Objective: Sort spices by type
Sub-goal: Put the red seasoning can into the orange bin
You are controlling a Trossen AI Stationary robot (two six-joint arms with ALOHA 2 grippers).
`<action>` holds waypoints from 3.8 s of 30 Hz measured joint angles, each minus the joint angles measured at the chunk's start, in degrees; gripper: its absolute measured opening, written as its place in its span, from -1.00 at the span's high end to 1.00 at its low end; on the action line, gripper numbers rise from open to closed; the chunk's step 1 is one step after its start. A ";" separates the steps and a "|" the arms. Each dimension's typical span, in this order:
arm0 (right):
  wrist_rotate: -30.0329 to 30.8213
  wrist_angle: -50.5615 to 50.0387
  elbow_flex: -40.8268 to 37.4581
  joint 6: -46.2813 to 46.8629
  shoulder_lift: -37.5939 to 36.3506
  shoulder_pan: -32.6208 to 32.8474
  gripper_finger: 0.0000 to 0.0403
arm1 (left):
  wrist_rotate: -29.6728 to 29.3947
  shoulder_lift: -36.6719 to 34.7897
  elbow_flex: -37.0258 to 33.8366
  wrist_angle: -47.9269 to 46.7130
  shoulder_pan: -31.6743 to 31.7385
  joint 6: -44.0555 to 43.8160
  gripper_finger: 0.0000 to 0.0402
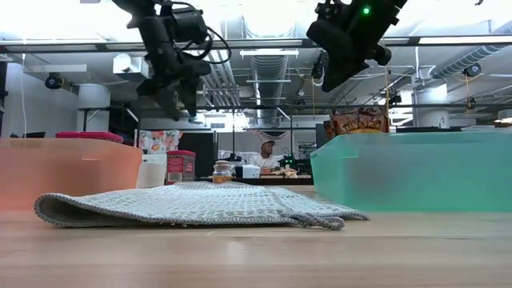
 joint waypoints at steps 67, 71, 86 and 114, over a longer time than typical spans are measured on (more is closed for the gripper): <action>-0.12 1.10 -2.60 -2.02 -0.02 0.00 0.95 | -7.58 15.24 0.13 0.62 0.00 -2.29 -0.71; -0.10 1.21 -2.60 -2.02 -0.02 0.00 0.95 | -7.31 15.24 0.13 2.00 0.00 -1.43 -0.71; -0.12 1.26 -2.62 -2.02 -0.04 0.00 0.95 | -6.03 15.24 -4.38 5.31 0.02 -0.80 -0.71; -0.11 2.76 -2.62 -2.85 -0.09 0.00 0.95 | -6.56 15.24 -4.59 7.77 0.02 0.75 0.03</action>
